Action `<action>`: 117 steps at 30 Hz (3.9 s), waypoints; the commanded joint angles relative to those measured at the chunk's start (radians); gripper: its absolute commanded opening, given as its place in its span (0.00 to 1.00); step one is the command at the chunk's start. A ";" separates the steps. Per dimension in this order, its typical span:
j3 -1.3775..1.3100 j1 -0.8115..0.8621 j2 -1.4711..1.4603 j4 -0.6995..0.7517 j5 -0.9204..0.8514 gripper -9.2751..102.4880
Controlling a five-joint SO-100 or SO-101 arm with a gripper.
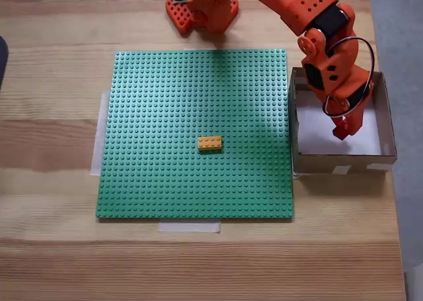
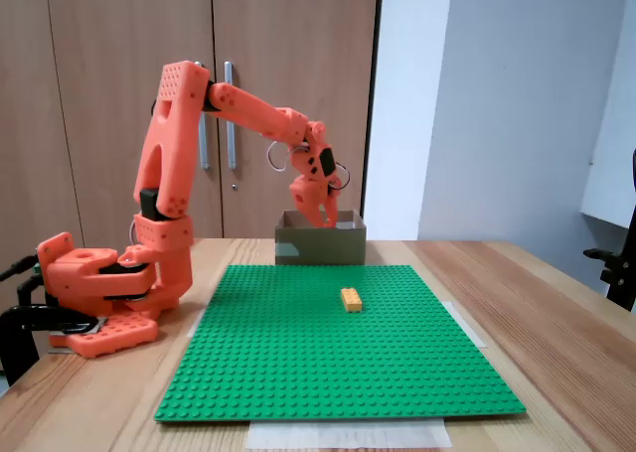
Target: Pick the red lego block and put it in the box.
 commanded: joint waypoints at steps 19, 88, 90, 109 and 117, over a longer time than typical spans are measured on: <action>-0.089 -0.015 0.094 0.006 -0.008 0.25; 1.557 0.776 1.896 -0.328 -0.138 0.07; 1.580 0.776 1.907 -0.305 -0.140 0.07; 1.666 0.782 1.957 -0.150 -0.081 0.07; 1.667 0.779 1.957 -0.137 -0.072 0.07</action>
